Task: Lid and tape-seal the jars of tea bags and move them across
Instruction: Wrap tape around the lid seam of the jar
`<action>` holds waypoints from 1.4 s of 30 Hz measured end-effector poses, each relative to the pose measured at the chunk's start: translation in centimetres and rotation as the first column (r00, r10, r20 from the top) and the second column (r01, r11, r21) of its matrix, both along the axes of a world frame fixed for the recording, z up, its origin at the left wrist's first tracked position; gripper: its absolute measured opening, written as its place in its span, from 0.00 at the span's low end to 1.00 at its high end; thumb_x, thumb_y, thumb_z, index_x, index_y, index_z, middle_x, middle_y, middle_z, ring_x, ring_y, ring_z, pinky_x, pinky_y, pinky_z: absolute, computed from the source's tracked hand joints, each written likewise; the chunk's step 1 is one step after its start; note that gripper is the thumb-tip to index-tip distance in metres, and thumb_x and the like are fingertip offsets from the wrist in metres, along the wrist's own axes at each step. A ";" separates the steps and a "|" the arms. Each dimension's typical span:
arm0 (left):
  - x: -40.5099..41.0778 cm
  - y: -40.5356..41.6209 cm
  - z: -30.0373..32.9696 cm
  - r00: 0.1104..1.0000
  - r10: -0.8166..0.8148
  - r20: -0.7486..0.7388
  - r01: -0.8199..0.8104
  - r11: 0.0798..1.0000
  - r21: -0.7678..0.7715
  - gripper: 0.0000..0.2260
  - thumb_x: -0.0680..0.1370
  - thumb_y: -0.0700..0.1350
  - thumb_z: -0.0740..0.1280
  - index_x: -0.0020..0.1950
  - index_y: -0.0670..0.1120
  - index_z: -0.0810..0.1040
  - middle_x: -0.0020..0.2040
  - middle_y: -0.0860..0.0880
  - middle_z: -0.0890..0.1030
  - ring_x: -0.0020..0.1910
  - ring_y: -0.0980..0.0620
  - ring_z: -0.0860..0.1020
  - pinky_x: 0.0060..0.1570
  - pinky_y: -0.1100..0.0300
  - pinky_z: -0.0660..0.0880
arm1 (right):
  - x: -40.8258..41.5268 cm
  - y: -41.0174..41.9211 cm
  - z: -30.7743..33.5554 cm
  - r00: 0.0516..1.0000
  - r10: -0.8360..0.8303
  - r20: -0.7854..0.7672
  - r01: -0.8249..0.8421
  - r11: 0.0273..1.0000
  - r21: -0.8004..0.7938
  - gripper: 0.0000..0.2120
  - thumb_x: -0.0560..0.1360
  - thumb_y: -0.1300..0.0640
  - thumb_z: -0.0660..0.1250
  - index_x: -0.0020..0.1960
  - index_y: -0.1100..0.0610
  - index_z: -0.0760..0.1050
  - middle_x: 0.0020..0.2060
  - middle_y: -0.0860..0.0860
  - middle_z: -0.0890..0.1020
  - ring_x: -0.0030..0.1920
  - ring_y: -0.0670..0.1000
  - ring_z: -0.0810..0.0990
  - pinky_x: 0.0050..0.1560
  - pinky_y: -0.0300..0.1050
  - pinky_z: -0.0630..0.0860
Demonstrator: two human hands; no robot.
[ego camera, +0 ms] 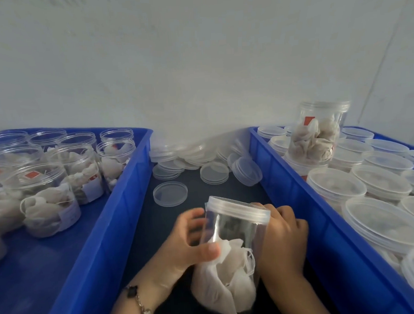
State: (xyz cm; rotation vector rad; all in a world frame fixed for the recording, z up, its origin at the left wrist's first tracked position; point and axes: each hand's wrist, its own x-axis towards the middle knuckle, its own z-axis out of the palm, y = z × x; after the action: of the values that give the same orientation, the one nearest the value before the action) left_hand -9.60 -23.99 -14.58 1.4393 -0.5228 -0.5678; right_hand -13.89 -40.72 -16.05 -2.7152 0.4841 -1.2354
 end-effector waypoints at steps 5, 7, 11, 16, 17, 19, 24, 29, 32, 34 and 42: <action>-0.1 -0.2 0.1 0.868 0.339 0.362 -0.379 0.924 0.043 0.33 0.52 0.63 0.75 0.56 0.65 0.73 0.56 0.67 0.74 0.52 0.70 0.72 0.46 0.68 0.71 | 0.5 -0.8 -0.2 0.998 -0.067 0.009 0.067 0.997 0.031 0.18 0.55 0.65 0.81 0.43 0.60 0.82 0.32 0.54 0.81 0.34 0.61 0.77 0.35 0.54 0.72; -0.3 -0.5 0.3 0.847 0.317 0.427 -0.365 0.930 0.033 0.27 0.58 0.60 0.75 0.56 0.66 0.76 0.56 0.72 0.73 0.56 0.71 0.71 0.50 0.68 0.70 | 0.8 -0.8 -0.3 0.995 -0.090 0.033 0.088 0.995 0.036 0.17 0.55 0.68 0.80 0.42 0.61 0.82 0.31 0.55 0.80 0.33 0.61 0.77 0.34 0.54 0.72; -0.6 -0.9 0.2 0.897 0.235 0.375 -0.265 0.964 0.030 0.24 0.67 0.53 0.71 0.60 0.69 0.69 0.62 0.73 0.70 0.62 0.74 0.67 0.58 0.67 0.68 | 0.9 -0.6 -0.6 0.994 -0.103 0.020 0.103 0.995 -0.003 0.17 0.57 0.68 0.79 0.45 0.61 0.82 0.32 0.55 0.80 0.33 0.61 0.77 0.35 0.54 0.72; -1.5 -2.1 0.4 0.863 0.226 0.452 -0.281 0.958 0.057 0.35 0.55 0.66 0.72 0.58 0.78 0.61 0.57 0.76 0.60 0.63 0.74 0.58 0.55 0.74 0.65 | 0.8 0.0 -0.6 0.994 -0.108 -0.011 0.107 0.994 -0.036 0.15 0.57 0.66 0.79 0.42 0.60 0.81 0.31 0.54 0.79 0.33 0.60 0.76 0.34 0.52 0.70; -1.6 -2.2 0.3 0.843 0.261 0.470 -0.316 0.948 0.040 0.36 0.53 0.67 0.72 0.58 0.76 0.62 0.55 0.75 0.61 0.61 0.73 0.60 0.52 0.77 0.66 | 0.8 0.2 -0.5 0.994 -0.106 -0.022 0.105 0.993 -0.046 0.15 0.56 0.65 0.80 0.41 0.59 0.81 0.31 0.54 0.79 0.33 0.60 0.76 0.34 0.52 0.70; -1.7 -2.3 0.3 0.818 0.315 0.480 -0.363 0.932 0.006 0.36 0.52 0.67 0.72 0.59 0.72 0.65 0.54 0.74 0.65 0.60 0.71 0.65 0.50 0.77 0.68 | 0.7 0.4 -0.4 0.992 -0.115 -0.041 0.113 0.992 -0.062 0.15 0.55 0.63 0.81 0.39 0.59 0.80 0.30 0.54 0.79 0.33 0.60 0.76 0.35 0.52 0.70; -2.3 -2.7 0.2 0.775 0.349 0.527 -0.413 0.911 0.004 0.33 0.54 0.63 0.74 0.58 0.66 0.71 0.56 0.63 0.76 0.56 0.66 0.75 0.51 0.63 0.76 | 0.5 0.2 -0.4 0.994 -0.108 -0.015 0.107 0.991 -0.077 0.13 0.59 0.59 0.80 0.40 0.57 0.80 0.31 0.53 0.79 0.35 0.59 0.77 0.36 0.51 0.69; -1.8 -1.9 0.5 0.905 0.312 0.290 -0.300 0.950 -0.086 0.20 0.55 0.58 0.73 0.46 0.58 0.81 0.43 0.51 0.83 0.44 0.59 0.81 0.42 0.65 0.76 | 0.4 -0.7 0.0 0.992 -0.058 0.109 0.068 0.993 -0.091 0.16 0.63 0.67 0.77 0.50 0.59 0.82 0.40 0.54 0.83 0.42 0.61 0.80 0.38 0.53 0.71; -0.9 -1.5 -0.2 0.948 0.296 0.119 -0.276 0.948 -0.157 0.26 0.56 0.59 0.71 0.44 0.41 0.82 0.42 0.36 0.82 0.42 0.43 0.82 0.42 0.56 0.76 | 0.3 -1.0 0.6 0.985 -0.068 0.158 0.090 0.986 -0.140 0.14 0.66 0.68 0.71 0.51 0.59 0.81 0.42 0.55 0.82 0.43 0.62 0.78 0.39 0.54 0.70; -0.7 -1.6 -0.6 0.962 0.272 -0.002 -0.268 0.945 -0.186 0.25 0.56 0.59 0.72 0.44 0.42 0.83 0.45 0.37 0.83 0.46 0.41 0.82 0.43 0.54 0.78 | 0.4 -0.8 0.8 0.988 -0.072 0.138 0.091 0.986 -0.141 0.17 0.63 0.70 0.73 0.51 0.60 0.81 0.42 0.55 0.82 0.42 0.62 0.78 0.38 0.54 0.70; 0.3 -0.8 -0.8 0.937 0.062 -0.345 -0.200 0.903 -0.380 0.25 0.54 0.51 0.75 0.46 0.39 0.84 0.41 0.37 0.82 0.34 0.42 0.82 0.32 0.52 0.79 | 0.1 -2.1 0.8 0.988 0.109 0.106 -0.103 0.993 -0.058 0.24 0.61 0.58 0.80 0.56 0.59 0.80 0.38 0.52 0.84 0.35 0.54 0.82 0.28 0.46 0.76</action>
State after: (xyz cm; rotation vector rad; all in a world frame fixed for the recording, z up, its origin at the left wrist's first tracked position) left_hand -9.33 -24.80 -15.36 0.9456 -0.2549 -0.5350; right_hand -13.78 -42.83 -15.21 -2.6587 0.2949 -1.3777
